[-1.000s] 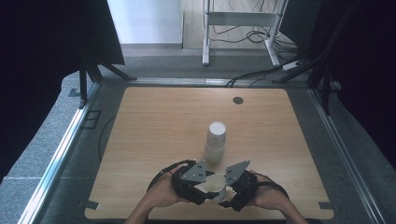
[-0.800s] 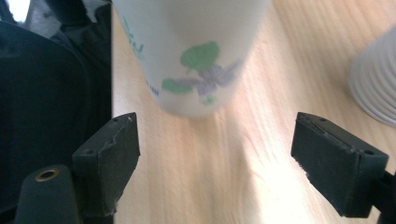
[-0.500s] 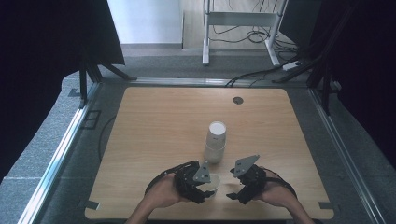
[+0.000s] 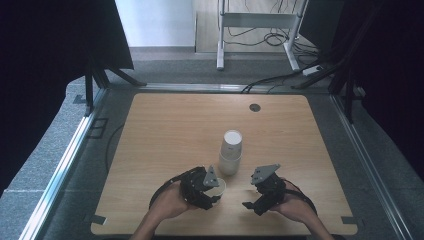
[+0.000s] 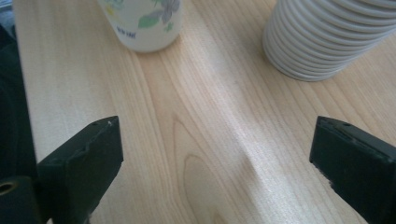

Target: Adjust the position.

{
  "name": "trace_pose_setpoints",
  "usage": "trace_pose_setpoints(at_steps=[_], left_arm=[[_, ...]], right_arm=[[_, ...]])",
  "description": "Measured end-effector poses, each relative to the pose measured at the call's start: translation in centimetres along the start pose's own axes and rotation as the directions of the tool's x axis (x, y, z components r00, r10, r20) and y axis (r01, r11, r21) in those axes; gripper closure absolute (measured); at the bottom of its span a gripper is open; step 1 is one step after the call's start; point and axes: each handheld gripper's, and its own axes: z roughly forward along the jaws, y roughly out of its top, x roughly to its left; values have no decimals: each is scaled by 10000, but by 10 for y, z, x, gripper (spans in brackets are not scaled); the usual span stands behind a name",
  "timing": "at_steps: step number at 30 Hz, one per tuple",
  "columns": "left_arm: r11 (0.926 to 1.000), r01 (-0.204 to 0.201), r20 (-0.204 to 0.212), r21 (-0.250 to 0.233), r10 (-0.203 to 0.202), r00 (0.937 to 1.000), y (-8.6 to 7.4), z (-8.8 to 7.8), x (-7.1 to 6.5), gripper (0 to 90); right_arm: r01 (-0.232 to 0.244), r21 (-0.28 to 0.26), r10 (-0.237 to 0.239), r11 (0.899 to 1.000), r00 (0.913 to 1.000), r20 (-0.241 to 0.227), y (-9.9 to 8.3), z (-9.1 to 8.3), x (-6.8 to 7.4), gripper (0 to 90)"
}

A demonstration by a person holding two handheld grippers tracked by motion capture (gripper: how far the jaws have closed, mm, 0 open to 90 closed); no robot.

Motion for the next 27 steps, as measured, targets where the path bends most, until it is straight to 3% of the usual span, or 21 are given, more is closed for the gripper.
trace_pose_setpoints(at_steps=[5,12,17,27], left_arm=[[9993,361,-447,121,-356,9984,-5,-3,9,372],[9949,1001,-956,144,-983,9906,-15,-7,23,370],[9863,1651,-1245,26,-1635,9786,-23,-10,36,370],[9664,2572,-1837,-3,-2528,9499,-35,-13,55,365]], right_arm=[[-92,16,92,10000,9999,102,-2,2,-1,33],[-168,79,167,9998,9997,195,-4,5,-2,51],[-241,134,239,9996,9995,198,-5,6,-4,58],[-284,359,277,9990,9994,202,-7,10,-5,70]])
